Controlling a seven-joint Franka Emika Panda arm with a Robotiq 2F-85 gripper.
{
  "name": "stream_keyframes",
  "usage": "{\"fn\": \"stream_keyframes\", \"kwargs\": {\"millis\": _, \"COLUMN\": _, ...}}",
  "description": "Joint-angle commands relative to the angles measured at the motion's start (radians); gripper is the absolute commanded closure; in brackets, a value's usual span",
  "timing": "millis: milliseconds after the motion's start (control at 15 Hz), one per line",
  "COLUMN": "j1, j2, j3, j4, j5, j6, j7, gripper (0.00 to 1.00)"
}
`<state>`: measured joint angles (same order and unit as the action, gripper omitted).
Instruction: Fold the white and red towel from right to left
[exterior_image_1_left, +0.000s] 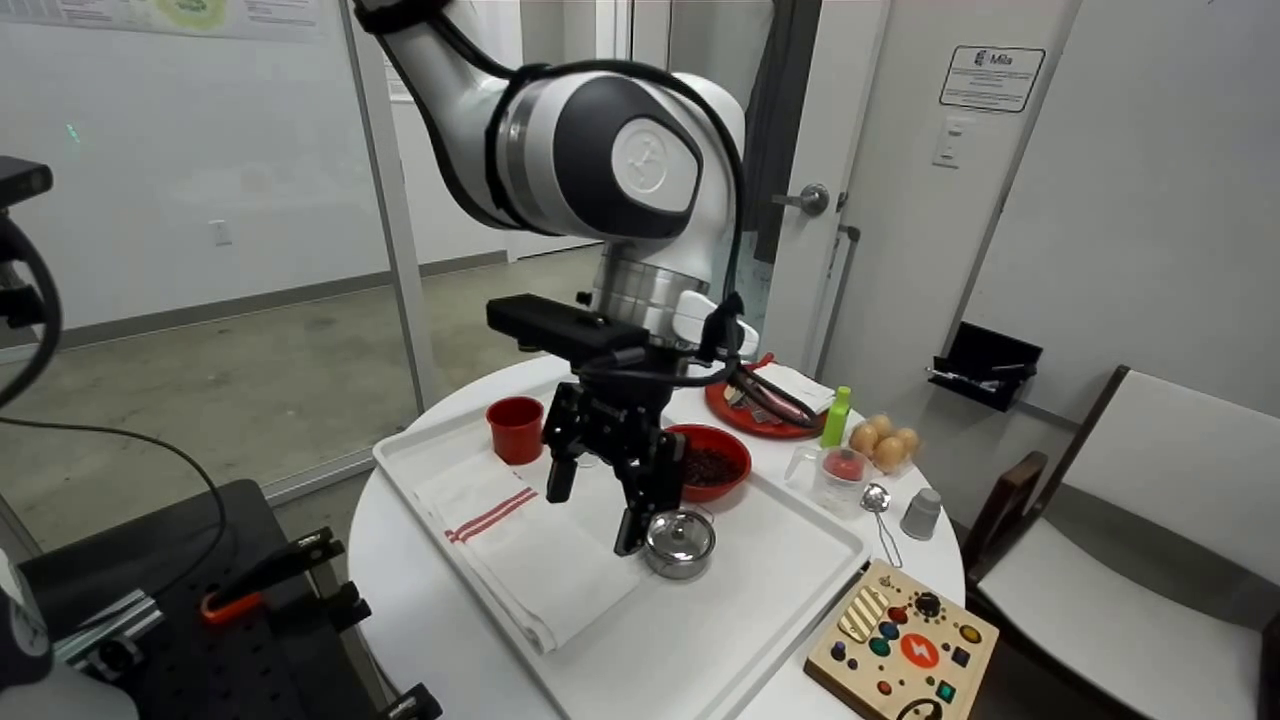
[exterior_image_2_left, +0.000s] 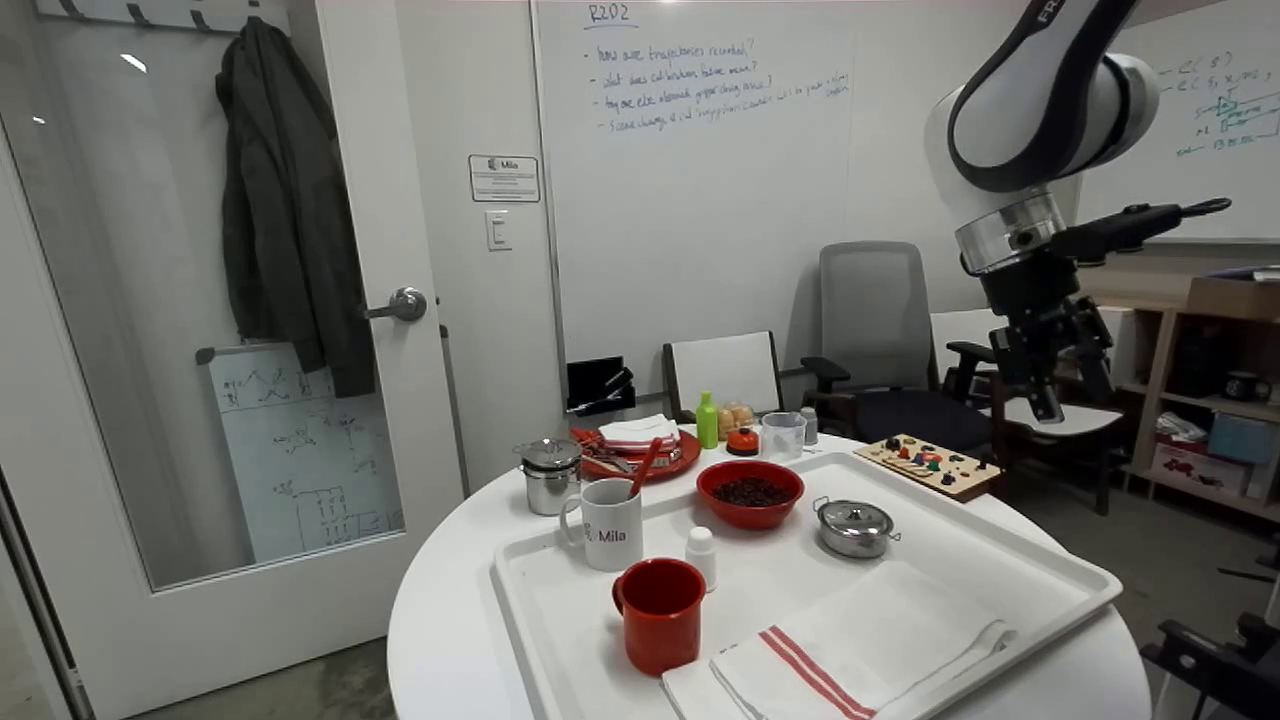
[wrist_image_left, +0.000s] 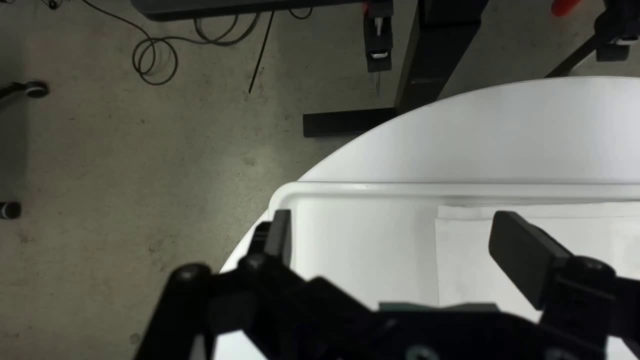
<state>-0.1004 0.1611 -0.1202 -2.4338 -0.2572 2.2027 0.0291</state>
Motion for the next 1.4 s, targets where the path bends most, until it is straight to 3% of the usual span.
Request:
{"fn": "stream_keyframes", "kwargs": {"millis": 0, "j1": 0.001, "j2": 0.001, "j3": -0.001, "j4": 0.004, "j5": 0.001, "j6": -0.002, "j7": 0.001, "gripper": 0.0}}
{"fn": "stream_keyframes", "kwargs": {"millis": 267, "j1": 0.011, "j2": 0.036, "j3": 0.006, "j4": 0.019, "j5": -0.021, "j6": 0.01, "j7": -0.001, "gripper": 0.0}}
{"fn": "stream_keyframes", "kwargs": {"millis": 800, "j1": 0.062, "j2": 0.361, "j3": 0.045, "j4": 0.214, "j5": -0.063, "j6": 0.156, "j7": -0.067, "gripper": 0.0}}
{"fn": "stream_keyframes", "kwargs": {"millis": 1333, "j1": 0.015, "j2": 0.6, "j3": 0.077, "j4": 0.367, "j5": 0.011, "j6": 0.192, "j7": -0.198, "gripper": 0.0}}
